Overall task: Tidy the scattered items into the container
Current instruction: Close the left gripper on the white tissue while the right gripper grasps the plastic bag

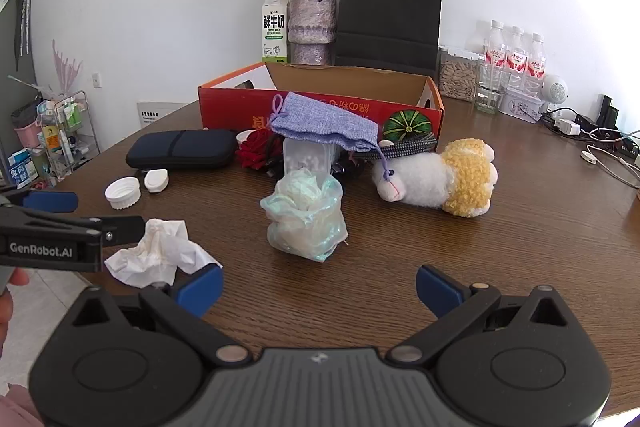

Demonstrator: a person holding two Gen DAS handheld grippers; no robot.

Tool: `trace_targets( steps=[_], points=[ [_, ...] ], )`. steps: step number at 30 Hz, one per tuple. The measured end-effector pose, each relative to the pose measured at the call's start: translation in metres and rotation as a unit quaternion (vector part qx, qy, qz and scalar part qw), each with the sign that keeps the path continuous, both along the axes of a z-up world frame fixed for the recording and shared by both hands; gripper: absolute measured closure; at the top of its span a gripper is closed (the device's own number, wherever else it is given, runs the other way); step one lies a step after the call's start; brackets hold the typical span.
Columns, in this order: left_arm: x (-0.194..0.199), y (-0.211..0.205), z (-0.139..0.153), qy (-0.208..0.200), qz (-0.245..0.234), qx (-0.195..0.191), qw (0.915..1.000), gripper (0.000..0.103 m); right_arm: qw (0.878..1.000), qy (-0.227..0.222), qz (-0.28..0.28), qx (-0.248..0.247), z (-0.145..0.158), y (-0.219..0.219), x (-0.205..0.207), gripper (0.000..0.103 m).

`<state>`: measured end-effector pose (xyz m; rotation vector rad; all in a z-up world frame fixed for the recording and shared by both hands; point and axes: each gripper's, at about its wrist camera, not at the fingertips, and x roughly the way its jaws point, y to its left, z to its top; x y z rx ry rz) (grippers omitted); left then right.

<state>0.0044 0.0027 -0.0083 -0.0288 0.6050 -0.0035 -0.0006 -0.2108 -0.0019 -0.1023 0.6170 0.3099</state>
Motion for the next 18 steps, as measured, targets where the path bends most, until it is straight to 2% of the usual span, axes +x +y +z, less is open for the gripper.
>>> trace_targets(
  steps=[18],
  points=[
    [0.0024, -0.0051, -0.0062, 0.01, -0.015, 0.001, 0.9998, 0.0, 1.0, 0.002, -0.002, 0.001, -0.0045, -0.0007, 0.0015, 0.0]
  ],
)
